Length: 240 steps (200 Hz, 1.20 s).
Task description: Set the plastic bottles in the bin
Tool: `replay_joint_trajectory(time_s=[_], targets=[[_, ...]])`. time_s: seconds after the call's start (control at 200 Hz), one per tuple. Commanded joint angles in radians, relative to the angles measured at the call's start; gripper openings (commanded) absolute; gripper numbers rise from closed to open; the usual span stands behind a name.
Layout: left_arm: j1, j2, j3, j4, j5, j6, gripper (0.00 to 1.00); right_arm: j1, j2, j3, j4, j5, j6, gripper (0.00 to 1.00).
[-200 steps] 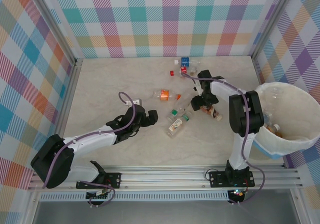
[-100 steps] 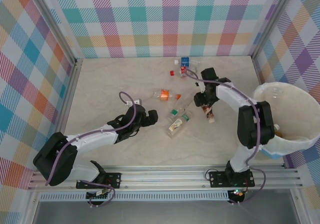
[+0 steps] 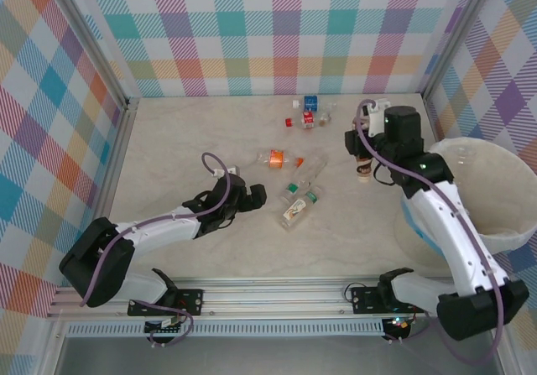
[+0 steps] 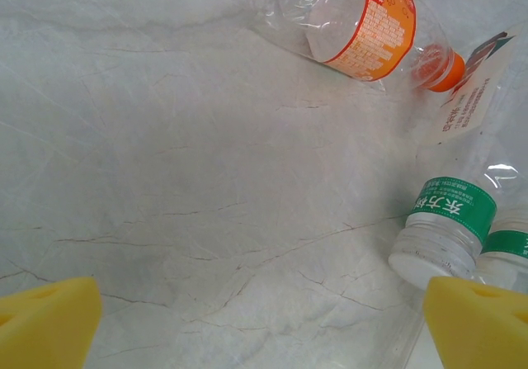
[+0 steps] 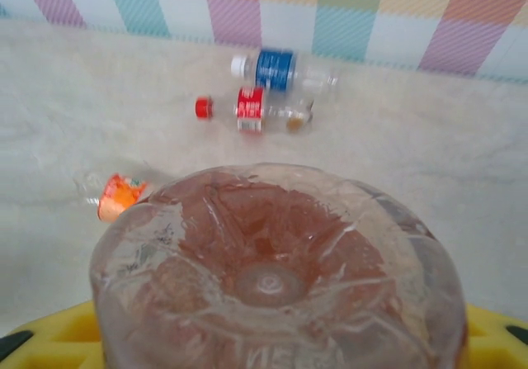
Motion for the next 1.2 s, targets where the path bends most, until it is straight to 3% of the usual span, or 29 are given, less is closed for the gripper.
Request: replay_joint_trajectory(time_s=[0.0,0.325,0.535,0.73,0.965,1.075,1.195], targets=[[0.015,0.009,0.019,0.034,0.016,-0.018,1.00,0.001,-0.073,-0.015,0.113,0.133,-0.031,0.54],[0.016,0.000,0.013,0.030,0.015,-0.028,1.00,-0.012,-0.267,-0.050,0.386,0.316,-0.205,0.55],[0.017,-0.003,0.013,0.022,0.020,-0.028,1.00,-0.070,-0.270,-0.049,0.505,0.632,-0.446,0.55],[0.019,0.006,0.024,0.027,0.023,-0.028,1.00,-0.302,-0.294,-0.152,0.551,0.699,-0.482,0.56],[0.024,0.057,0.098,-0.001,0.071,-0.020,1.00,-0.650,-0.302,-0.236,0.498,0.702,-0.335,0.61],[0.025,0.090,0.127,-0.001,0.094,-0.022,1.00,-0.728,-0.272,-0.255,0.450,0.754,-0.263,0.74],[0.024,0.123,0.163,-0.008,0.122,-0.022,1.00,-0.734,-0.251,-0.231,0.350,0.770,-0.166,0.86]])
